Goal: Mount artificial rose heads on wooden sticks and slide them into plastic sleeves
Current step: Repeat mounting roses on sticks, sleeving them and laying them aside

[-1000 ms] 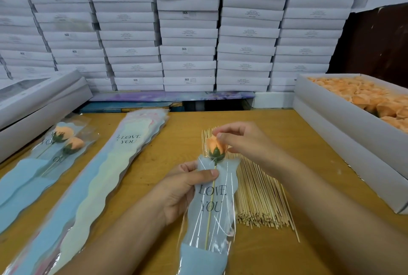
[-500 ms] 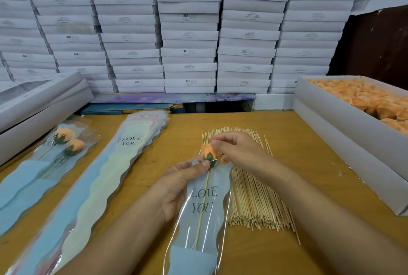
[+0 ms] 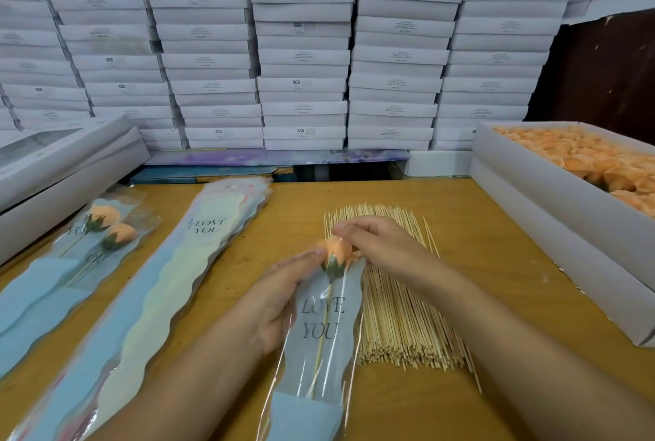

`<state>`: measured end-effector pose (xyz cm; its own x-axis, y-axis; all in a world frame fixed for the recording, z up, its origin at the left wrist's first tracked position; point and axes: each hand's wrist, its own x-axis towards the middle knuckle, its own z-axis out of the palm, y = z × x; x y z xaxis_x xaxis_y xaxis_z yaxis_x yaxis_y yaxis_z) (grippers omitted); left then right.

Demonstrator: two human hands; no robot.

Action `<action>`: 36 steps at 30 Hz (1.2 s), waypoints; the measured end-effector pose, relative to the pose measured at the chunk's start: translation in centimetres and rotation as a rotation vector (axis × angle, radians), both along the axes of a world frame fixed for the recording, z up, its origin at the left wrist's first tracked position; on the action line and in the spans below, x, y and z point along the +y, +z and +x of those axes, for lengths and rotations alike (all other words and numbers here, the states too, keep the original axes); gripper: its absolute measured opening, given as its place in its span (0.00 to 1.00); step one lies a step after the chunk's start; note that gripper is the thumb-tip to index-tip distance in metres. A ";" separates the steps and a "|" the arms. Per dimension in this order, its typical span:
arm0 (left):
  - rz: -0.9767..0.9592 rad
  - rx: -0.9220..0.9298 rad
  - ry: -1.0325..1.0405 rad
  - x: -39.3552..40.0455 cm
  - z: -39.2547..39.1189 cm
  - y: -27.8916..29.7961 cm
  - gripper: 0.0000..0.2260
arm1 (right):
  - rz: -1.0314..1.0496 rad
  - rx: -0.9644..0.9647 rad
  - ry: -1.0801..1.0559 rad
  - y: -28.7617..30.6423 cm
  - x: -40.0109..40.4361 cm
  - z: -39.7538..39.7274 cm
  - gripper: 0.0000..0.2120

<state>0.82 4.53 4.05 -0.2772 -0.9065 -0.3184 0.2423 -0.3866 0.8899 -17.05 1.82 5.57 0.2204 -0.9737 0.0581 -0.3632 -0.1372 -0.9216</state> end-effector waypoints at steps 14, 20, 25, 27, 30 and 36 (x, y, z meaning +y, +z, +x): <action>-0.066 -0.091 0.116 -0.8 -0.1 -0.8 0.16 | -0.004 0.025 0.086 1.2 0.2 -0.8 0.13; -0.065 -0.132 0.158 -0.6 0.0 -0.8 0.13 | 0.038 0.089 0.196 1.4 0.6 -0.7 0.18; -0.086 -0.126 0.178 -0.3 -0.3 -0.5 0.15 | 0.031 0.068 0.193 1.6 0.5 -0.8 0.13; -0.101 -0.141 0.179 -0.2 -0.4 -0.5 0.14 | 0.048 0.100 0.234 1.4 0.5 -0.8 0.18; -0.098 -0.154 0.156 0.0 -0.6 -0.4 0.18 | 0.083 0.119 0.275 1.3 0.6 -0.8 0.27; -0.001 -0.003 0.218 -0.5 -0.3 -0.2 0.15 | 0.004 -0.068 -0.020 0.5 0.7 -0.8 0.32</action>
